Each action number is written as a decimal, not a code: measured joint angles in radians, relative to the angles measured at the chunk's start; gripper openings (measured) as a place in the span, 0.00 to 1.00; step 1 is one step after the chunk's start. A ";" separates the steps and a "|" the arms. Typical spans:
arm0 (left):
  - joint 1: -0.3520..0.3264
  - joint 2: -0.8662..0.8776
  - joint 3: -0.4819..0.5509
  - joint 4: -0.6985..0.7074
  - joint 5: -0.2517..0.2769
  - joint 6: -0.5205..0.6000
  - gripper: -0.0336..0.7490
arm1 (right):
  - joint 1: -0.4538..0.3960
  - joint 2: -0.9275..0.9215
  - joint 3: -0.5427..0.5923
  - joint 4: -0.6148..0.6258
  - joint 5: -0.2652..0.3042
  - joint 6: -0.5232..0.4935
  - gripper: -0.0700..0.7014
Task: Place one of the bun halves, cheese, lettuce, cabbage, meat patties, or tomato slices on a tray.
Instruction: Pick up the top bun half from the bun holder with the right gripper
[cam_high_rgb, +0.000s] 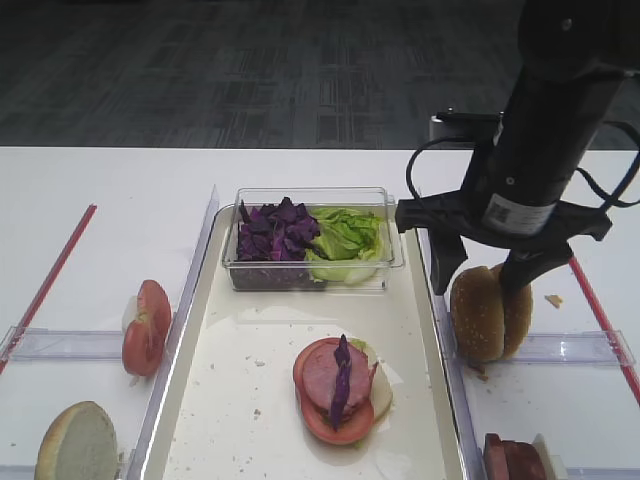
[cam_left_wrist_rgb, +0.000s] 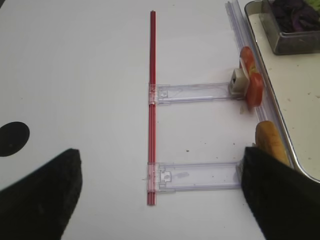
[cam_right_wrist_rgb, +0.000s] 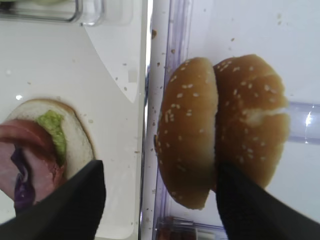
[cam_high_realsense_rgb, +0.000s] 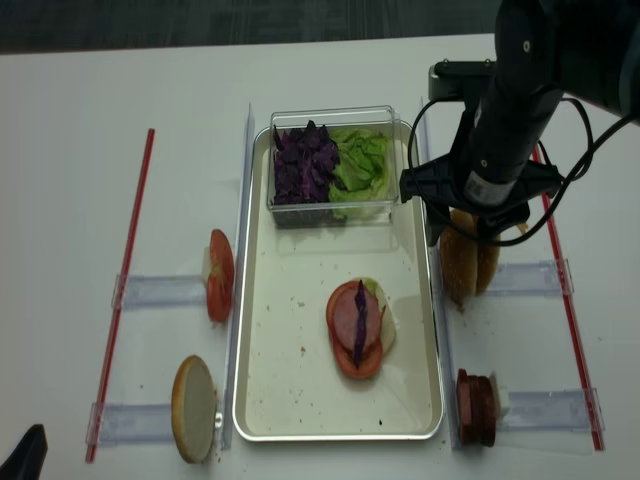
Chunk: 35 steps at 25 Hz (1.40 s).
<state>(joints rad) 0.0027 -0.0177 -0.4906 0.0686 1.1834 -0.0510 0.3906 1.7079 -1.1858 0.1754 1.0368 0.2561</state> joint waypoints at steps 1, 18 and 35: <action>0.000 0.000 0.000 0.000 0.000 0.000 0.81 | 0.000 0.000 0.000 0.000 -0.005 -0.002 0.74; 0.000 0.000 0.000 0.000 0.000 0.000 0.81 | 0.000 0.073 0.000 0.009 -0.026 -0.008 0.74; 0.000 0.000 0.000 0.000 0.000 0.000 0.81 | 0.000 0.128 -0.002 0.004 -0.044 -0.011 0.69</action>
<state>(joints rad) 0.0027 -0.0177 -0.4906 0.0686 1.1834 -0.0510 0.3906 1.8362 -1.1881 0.1797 0.9927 0.2446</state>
